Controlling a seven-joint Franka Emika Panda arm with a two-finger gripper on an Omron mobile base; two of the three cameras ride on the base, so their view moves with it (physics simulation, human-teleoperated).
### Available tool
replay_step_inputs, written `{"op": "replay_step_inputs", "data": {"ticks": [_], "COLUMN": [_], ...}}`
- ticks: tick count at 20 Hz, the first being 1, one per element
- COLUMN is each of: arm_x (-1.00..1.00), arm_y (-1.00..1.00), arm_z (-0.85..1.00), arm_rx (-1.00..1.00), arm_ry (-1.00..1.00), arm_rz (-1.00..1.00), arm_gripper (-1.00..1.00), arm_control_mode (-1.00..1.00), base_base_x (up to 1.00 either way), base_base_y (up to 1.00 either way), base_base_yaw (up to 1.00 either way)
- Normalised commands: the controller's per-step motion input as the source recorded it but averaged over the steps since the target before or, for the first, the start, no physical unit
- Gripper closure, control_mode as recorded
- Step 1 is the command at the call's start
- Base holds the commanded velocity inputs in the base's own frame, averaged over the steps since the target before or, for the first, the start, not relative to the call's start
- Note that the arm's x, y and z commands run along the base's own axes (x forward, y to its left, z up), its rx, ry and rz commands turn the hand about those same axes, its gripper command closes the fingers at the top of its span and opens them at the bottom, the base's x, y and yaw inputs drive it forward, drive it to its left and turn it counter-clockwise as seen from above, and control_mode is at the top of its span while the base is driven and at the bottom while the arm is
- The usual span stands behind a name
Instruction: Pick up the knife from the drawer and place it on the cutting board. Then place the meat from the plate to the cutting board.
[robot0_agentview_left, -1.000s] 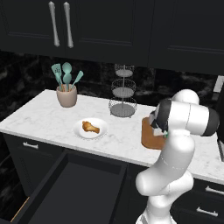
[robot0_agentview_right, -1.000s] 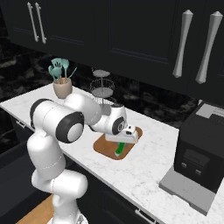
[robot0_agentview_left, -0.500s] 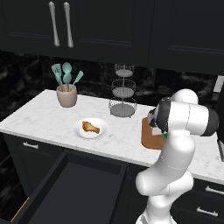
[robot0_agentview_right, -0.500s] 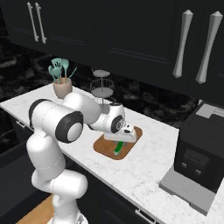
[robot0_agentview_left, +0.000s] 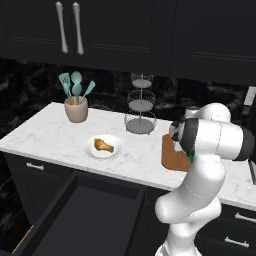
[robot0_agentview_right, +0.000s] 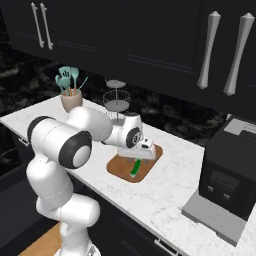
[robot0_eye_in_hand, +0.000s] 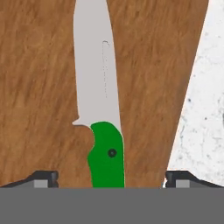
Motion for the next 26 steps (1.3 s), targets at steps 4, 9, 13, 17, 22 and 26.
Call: {"op": "replay_step_inputs", "data": {"ticks": [4,9,13,17,22,26], "arm_x": [-0.10,-0.12,-0.13,0.00,0.00,0.00], "arm_y": [0.41,0.62,0.77,0.76,0.86,0.69], "arm_z": [0.50,0.45,0.27,0.11,0.09,0.09], "arm_rx": [0.00,0.00,0.00,0.00,0.00,0.01], "arm_ry": [-0.03,-0.06,-0.09,-0.06,-0.08,-0.05], "arm_rz": [0.01,0.15,0.19,0.24,0.18,0.11], "arm_gripper": [-1.00,-1.00,-1.00,-1.00,-1.00,-1.00], "arm_control_mode": [-1.00,-1.00,-1.00,-1.00,-1.00,-1.00], "base_base_x": [0.00,0.00,0.00,0.00,0.00,0.00], "base_base_y": [0.00,0.00,0.00,0.00,0.00,0.00], "base_base_yaw": [0.00,0.00,0.00,0.00,0.00,0.00]}}
